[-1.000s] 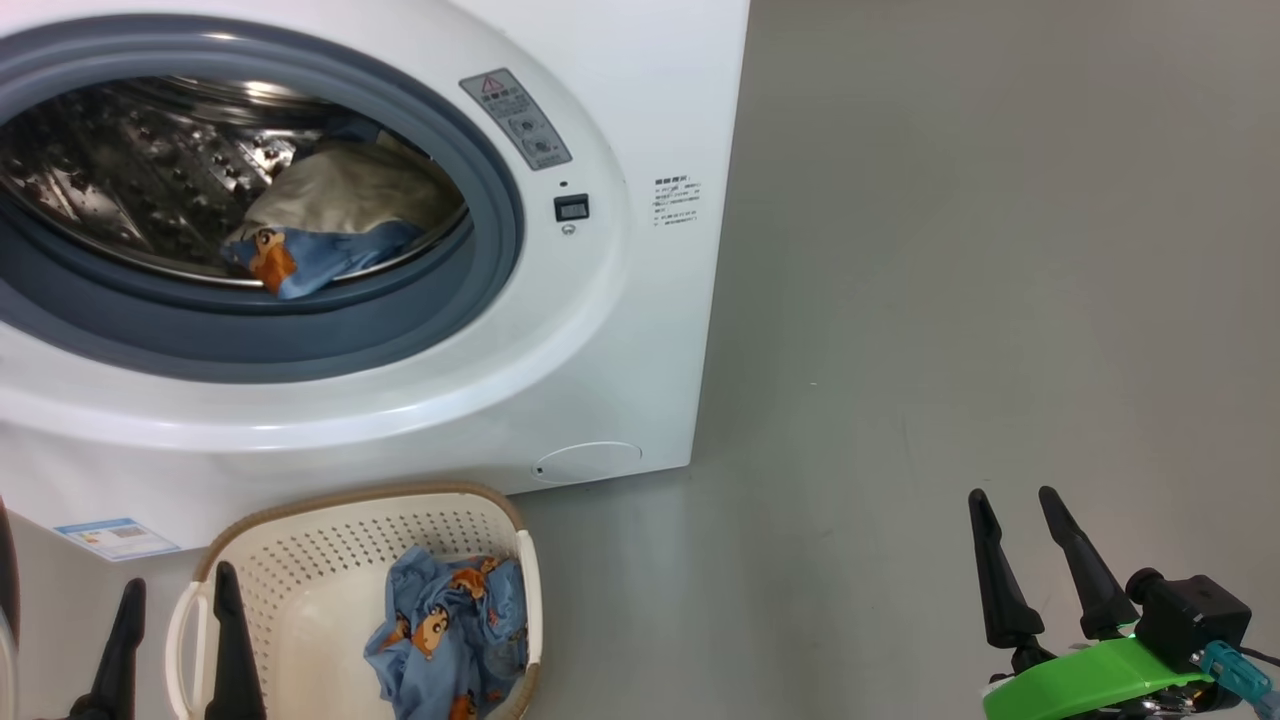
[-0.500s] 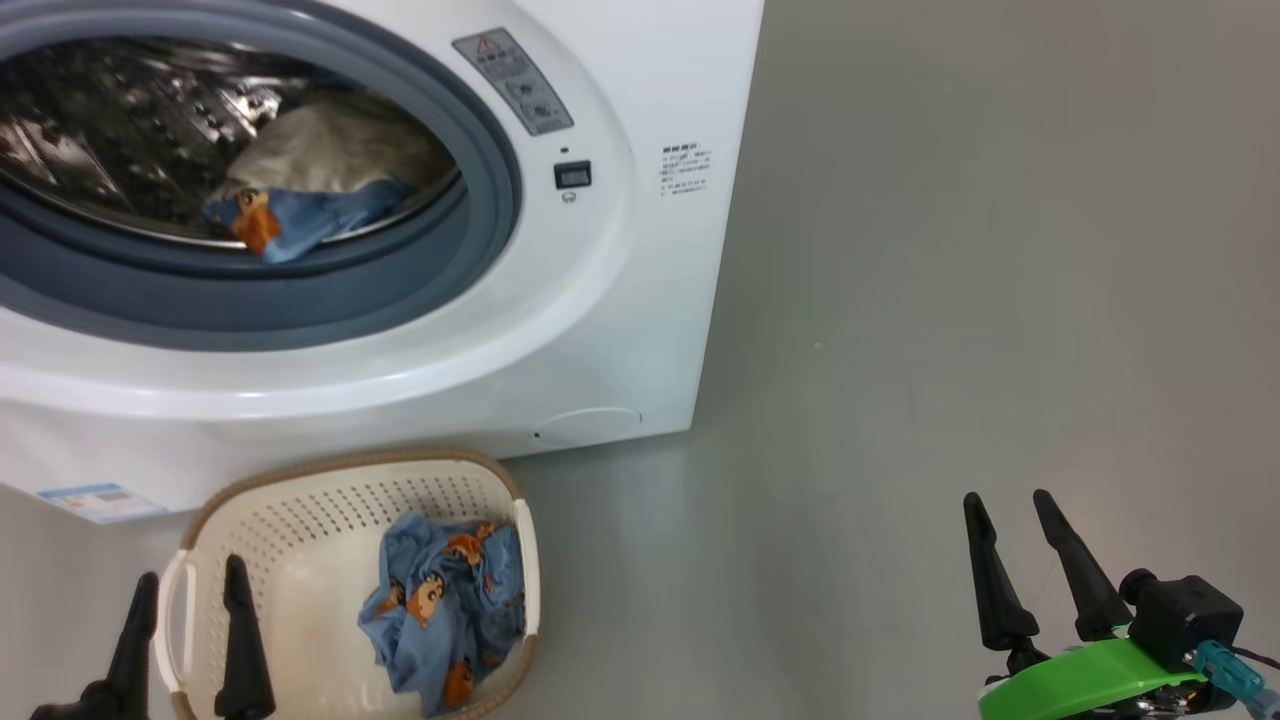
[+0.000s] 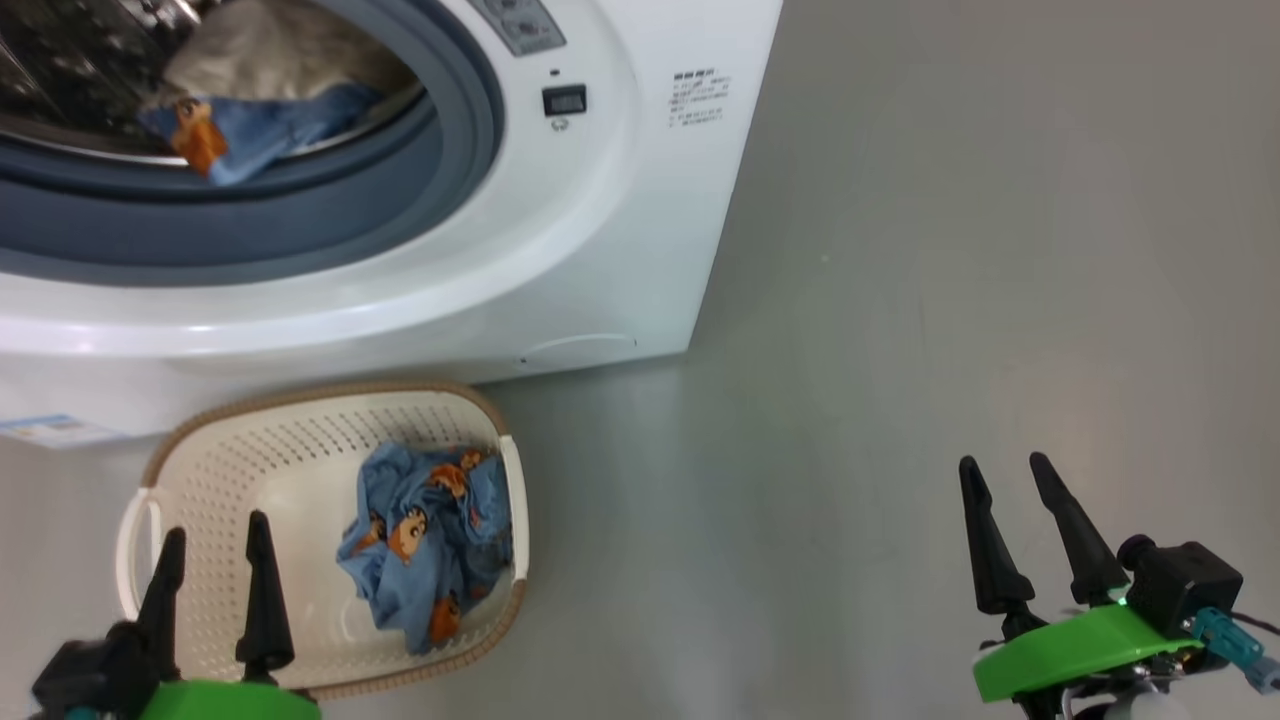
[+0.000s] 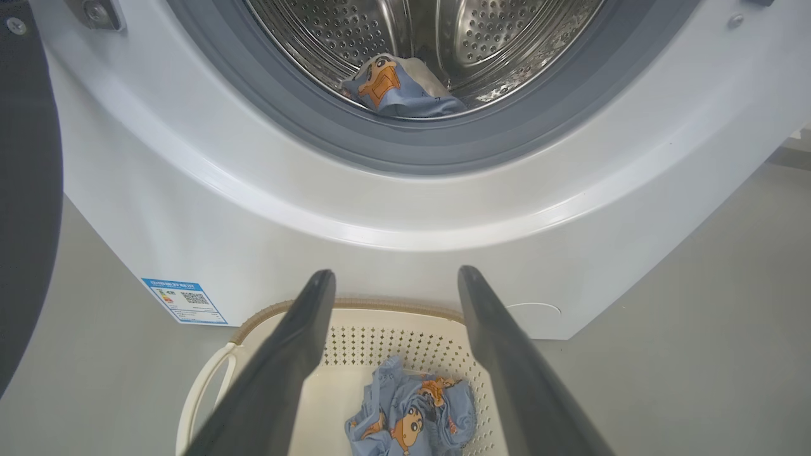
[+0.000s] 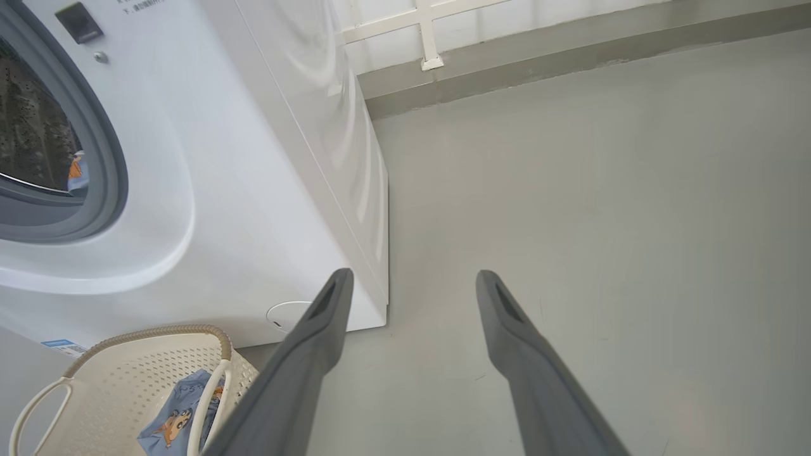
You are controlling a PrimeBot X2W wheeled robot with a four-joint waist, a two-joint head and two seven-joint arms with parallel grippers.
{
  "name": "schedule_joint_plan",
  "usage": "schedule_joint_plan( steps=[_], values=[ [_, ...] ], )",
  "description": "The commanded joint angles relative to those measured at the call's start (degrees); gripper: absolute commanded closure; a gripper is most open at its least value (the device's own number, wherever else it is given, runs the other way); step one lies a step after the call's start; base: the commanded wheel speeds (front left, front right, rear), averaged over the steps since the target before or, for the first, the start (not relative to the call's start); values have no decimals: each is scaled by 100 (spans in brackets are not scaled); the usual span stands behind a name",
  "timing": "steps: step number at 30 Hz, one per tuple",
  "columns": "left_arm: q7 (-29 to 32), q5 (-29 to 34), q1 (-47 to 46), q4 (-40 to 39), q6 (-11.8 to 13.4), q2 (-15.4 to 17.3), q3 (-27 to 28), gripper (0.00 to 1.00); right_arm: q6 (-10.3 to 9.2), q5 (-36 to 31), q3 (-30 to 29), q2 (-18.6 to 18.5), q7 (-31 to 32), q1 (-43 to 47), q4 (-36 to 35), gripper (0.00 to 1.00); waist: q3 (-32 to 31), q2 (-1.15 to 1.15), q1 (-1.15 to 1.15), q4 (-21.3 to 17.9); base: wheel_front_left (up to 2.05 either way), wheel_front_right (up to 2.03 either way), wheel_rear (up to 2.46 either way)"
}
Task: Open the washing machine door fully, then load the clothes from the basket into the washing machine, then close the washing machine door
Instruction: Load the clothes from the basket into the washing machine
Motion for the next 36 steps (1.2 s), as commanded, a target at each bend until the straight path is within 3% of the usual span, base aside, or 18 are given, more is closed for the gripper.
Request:
schedule_joint_plan(
  steps=[1,8,20,29,36],
  values=[
    [-19,-34,-216,73,-51,70,172,0,9,-13,184,-18,-68,-135,-146,0,261,0,0,-20,0,0,0],
    [-19,63,-770,865,-237,115,136,0,9,-40,217,-18,-68,-367,-180,0,641,0,0,-107,0,0,0],
    [63,-96,-2219,3025,-450,576,-27,0,9,-55,252,-18,-68,-600,-341,0,1458,0,0,-366,0,0,0],
    [240,-250,-3210,4441,-506,925,-455,0,9,-77,208,-18,-68,-755,-530,0,2106,0,0,-429,0,0,0],
    [392,-679,-3578,4912,-509,1130,-1073,0,9,-41,227,-18,-68,-831,-594,0,2446,0,0,-458,0,0,0]
  ],
)
